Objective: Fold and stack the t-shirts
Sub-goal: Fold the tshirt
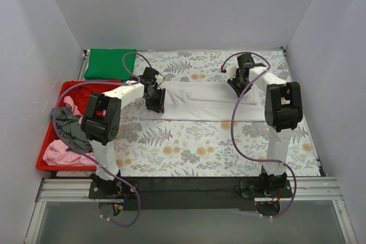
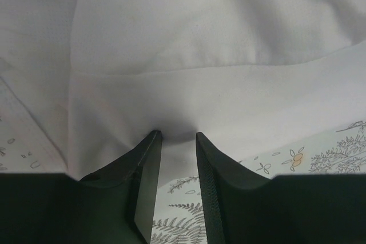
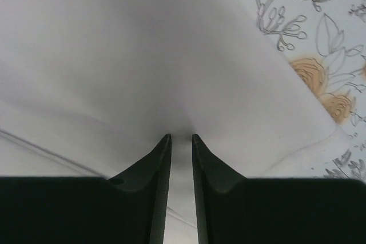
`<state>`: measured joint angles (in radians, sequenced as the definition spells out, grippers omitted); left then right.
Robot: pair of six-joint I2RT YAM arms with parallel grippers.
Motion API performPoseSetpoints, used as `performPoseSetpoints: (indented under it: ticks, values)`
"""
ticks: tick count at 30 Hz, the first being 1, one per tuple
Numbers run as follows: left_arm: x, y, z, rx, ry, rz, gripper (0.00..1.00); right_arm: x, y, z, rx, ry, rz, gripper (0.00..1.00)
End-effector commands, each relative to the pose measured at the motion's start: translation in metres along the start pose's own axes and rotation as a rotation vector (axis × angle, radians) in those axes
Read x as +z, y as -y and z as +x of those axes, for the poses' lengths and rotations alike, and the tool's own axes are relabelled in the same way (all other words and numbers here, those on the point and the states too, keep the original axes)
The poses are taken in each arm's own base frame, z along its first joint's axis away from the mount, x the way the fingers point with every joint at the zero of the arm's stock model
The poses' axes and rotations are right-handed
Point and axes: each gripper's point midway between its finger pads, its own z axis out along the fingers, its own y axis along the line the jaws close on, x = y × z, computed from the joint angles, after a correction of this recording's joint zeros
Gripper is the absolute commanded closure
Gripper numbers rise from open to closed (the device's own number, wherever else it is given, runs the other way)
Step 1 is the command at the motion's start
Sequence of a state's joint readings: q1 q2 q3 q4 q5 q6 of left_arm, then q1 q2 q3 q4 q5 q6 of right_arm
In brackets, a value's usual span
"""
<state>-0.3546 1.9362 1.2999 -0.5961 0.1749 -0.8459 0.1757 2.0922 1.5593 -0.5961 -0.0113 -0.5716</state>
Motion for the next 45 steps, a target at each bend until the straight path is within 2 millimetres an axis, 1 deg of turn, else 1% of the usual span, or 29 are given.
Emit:
performPoseSetpoints:
  ticks: [1, 3, 4, 6, 8, 9, 11, 12, 13, 14, 15, 16, 17, 18, 19, 20, 22, 23, 24, 26, 27, 28, 33, 34, 38, 42, 43, 44, 45]
  values:
    - [0.023, -0.041, -0.002, 0.014, -0.021, -0.125, 0.70, 0.005, 0.022, 0.037, -0.037, -0.106, 0.052, 0.73]
    - [0.024, -0.048, -0.017, 0.013, -0.002, -0.129, 0.70, 0.008, 0.033, 0.043, -0.027, -0.115, 0.077, 0.73]
    - [0.029, -0.051, -0.019, 0.012, -0.010, -0.129, 0.70, 0.009, 0.041, 0.048, -0.013, -0.121, 0.088, 0.72]
    - [0.032, -0.056, -0.025, 0.036, -0.007, -0.138, 0.70, 0.012, 0.049, 0.053, -0.006, -0.134, 0.105, 0.72]
    - [0.036, -0.060, -0.038, 0.057, 0.010, -0.155, 0.70, 0.012, 0.052, 0.057, -0.008, -0.143, 0.108, 0.72]
    - [0.036, -0.063, -0.046, 0.068, 0.023, -0.161, 0.69, 0.012, 0.046, 0.064, -0.017, -0.156, 0.093, 0.72]
    - [0.041, -0.067, -0.069, 0.113, 0.063, -0.165, 0.66, 0.003, 0.036, 0.067, -0.028, -0.149, 0.077, 0.72]
    - [0.042, -0.068, -0.079, 0.120, 0.080, -0.156, 0.64, 0.005, 0.018, 0.079, -0.045, -0.168, 0.030, 0.72]
    - [0.037, -0.062, -0.105, 0.147, 0.131, -0.128, 0.63, 0.002, 0.007, 0.086, -0.057, -0.176, 0.007, 0.72]
    - [0.047, -0.062, -0.109, 0.157, 0.122, -0.109, 0.62, -0.009, -0.003, 0.083, -0.069, -0.150, -0.005, 0.71]
    - [0.050, -0.059, -0.116, 0.169, 0.128, -0.084, 0.60, -0.013, -0.017, 0.084, -0.094, -0.146, -0.029, 0.71]
    - [0.048, -0.055, -0.129, 0.196, 0.149, -0.061, 0.57, -0.022, -0.035, 0.093, -0.105, -0.145, -0.055, 0.70]
    - [0.044, -0.045, -0.148, 0.221, 0.195, -0.019, 0.55, -0.028, -0.047, 0.093, -0.112, -0.131, -0.081, 0.69]
    - [0.039, -0.042, -0.161, 0.235, 0.233, -0.003, 0.53, -0.033, -0.060, 0.090, -0.113, -0.108, -0.113, 0.68]
    - [0.033, -0.038, -0.171, 0.254, 0.266, 0.017, 0.51, -0.041, -0.071, 0.083, -0.110, -0.082, -0.139, 0.67]
    - [0.021, -0.034, -0.192, 0.273, 0.335, 0.019, 0.48, -0.059, -0.079, 0.068, -0.093, -0.015, -0.165, 0.66]
    - [0.000, -0.026, -0.208, 0.265, 0.389, 0.067, 0.46, -0.080, -0.076, 0.048, -0.069, 0.061, -0.167, 0.64]
    - [-0.010, -0.020, -0.212, 0.246, 0.409, 0.095, 0.46, -0.092, -0.067, 0.030, -0.067, 0.115, -0.151, 0.64]
    - [-0.026, -0.011, -0.214, 0.242, 0.436, 0.126, 0.46, -0.097, -0.062, 0.022, -0.065, 0.142, -0.151, 0.64]
    - [-0.036, -0.003, -0.211, 0.227, 0.459, 0.156, 0.46, -0.100, -0.057, 0.007, -0.099, 0.180, -0.155, 0.65]
    - [-0.034, 0.003, -0.198, 0.199, 0.435, 0.182, 0.46, -0.097, -0.057, 0.004, -0.109, 0.184, -0.169, 0.66]
    - [-0.047, 0.015, -0.199, 0.193, 0.460, 0.189, 0.46, -0.088, -0.057, 0.002, -0.116, 0.175, -0.189, 0.67]
    - [-0.039, 0.019, -0.173, 0.128, 0.398, 0.160, 0.49, -0.058, -0.066, -0.002, -0.153, 0.121, -0.236, 0.71]
    - [-0.035, 0.019, -0.165, 0.101, 0.375, 0.168, 0.49, -0.048, -0.068, 0.002, -0.153, 0.095, -0.244, 0.71]
    - [-0.032, 0.020, -0.153, 0.073, 0.347, 0.179, 0.50, -0.030, -0.071, 0.019, -0.169, 0.025, -0.248, 0.74]
    - [-0.028, 0.017, -0.146, 0.058, 0.329, 0.169, 0.50, -0.019, -0.077, 0.047, -0.189, -0.063, -0.245, 0.75]
    - [-0.026, 0.016, -0.145, 0.056, 0.322, 0.166, 0.51, -0.018, -0.082, 0.052, -0.205, -0.079, -0.250, 0.76]
    - [-0.024, 0.014, -0.143, 0.054, 0.317, 0.161, 0.51, -0.017, -0.093, 0.069, -0.223, -0.116, -0.270, 0.76]
    - [-0.023, 0.013, -0.144, 0.052, 0.319, 0.147, 0.51, -0.017, -0.098, 0.077, -0.240, -0.142, -0.271, 0.76]
